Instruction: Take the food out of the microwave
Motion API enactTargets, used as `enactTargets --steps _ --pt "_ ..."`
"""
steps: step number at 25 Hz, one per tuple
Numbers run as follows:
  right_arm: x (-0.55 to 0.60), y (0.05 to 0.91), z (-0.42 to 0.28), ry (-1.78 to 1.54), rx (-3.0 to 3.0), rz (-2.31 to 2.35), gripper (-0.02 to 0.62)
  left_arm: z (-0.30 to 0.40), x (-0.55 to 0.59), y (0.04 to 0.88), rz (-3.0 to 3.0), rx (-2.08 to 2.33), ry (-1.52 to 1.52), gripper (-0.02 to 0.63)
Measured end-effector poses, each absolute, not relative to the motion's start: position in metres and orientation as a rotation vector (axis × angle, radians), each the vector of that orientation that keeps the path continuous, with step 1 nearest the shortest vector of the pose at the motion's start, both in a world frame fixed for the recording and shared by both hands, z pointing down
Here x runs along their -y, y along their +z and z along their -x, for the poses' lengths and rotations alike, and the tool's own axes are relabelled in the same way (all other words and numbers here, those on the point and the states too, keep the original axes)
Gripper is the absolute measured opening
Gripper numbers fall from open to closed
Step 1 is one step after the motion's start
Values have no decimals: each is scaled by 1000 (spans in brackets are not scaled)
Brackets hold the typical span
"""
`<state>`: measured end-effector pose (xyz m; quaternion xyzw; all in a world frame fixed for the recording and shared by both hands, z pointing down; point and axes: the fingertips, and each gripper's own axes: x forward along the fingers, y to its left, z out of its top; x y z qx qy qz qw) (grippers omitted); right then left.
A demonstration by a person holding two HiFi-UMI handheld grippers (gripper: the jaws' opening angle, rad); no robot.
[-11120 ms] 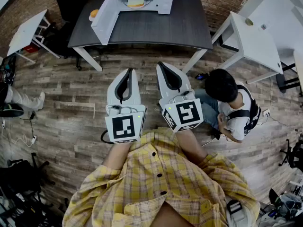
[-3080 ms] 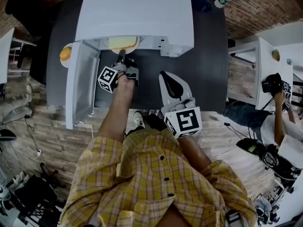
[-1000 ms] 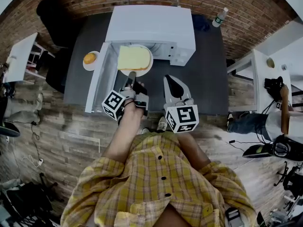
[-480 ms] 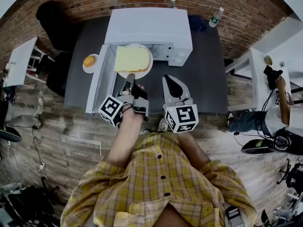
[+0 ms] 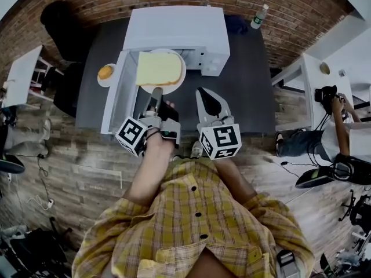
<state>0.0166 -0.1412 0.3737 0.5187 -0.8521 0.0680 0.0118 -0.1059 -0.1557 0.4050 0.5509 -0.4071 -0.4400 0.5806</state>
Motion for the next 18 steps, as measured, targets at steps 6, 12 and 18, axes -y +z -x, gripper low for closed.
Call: enactTargets --steps 6,12,18 --pt "135 371 -17 198 2664 -1614 3 105 147 395 -1306 943 -1040 11" --pt "130 368 -18 196 2671 -1626 3 102 140 387 -1326 929 -1046 11" --pt "131 366 -21 185 2666 -1635 3 102 137 388 -1327 939 -1047 11"
